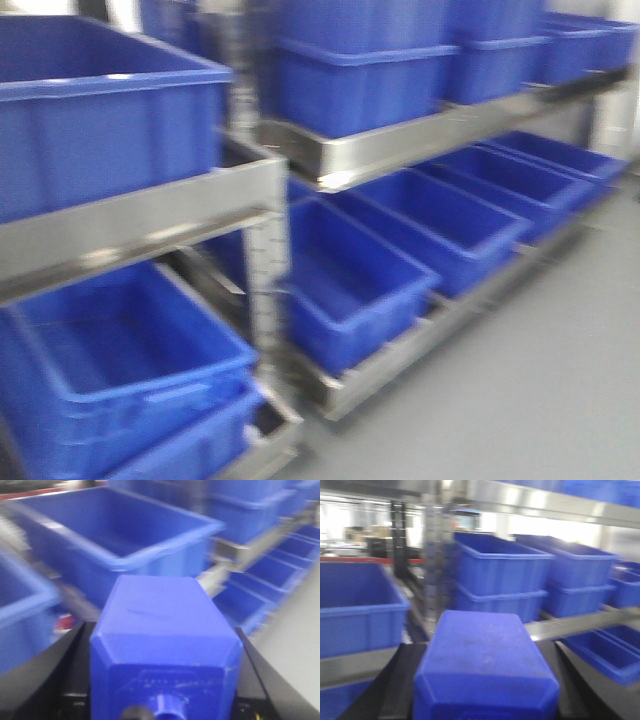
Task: Pick and sort blue part to right shelf
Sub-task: 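Drive the base to the blue-bin shelf holding both parts, then move the left gripper with its part over a blue bin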
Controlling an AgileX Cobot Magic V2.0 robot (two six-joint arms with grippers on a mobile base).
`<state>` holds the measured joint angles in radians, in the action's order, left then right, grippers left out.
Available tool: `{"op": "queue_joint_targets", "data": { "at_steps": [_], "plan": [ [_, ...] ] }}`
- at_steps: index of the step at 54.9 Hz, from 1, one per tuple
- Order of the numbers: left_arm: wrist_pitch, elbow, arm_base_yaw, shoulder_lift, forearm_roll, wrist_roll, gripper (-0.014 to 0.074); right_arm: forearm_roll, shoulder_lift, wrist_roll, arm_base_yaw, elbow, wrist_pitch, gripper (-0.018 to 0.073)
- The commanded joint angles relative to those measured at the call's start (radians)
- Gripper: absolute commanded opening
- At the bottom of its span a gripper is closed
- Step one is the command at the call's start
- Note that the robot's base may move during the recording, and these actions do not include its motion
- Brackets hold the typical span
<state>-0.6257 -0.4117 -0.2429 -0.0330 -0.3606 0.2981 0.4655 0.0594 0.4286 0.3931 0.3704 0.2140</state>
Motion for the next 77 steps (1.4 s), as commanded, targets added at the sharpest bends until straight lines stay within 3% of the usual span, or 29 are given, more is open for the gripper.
{"op": "queue_joint_targets", "data": {
  "at_steps": [1, 77],
  "plan": [
    [0.085, -0.029, -0.004, -0.019, -0.012, 0.011, 0.0279, 0.020, 0.013, -0.010, -0.002, 0.027, -0.084, 0.0206],
    [0.085, -0.029, -0.004, -0.019, -0.012, 0.011, 0.0279, 0.020, 0.013, -0.010, -0.002, 0.027, -0.084, 0.0206]
  ]
}}
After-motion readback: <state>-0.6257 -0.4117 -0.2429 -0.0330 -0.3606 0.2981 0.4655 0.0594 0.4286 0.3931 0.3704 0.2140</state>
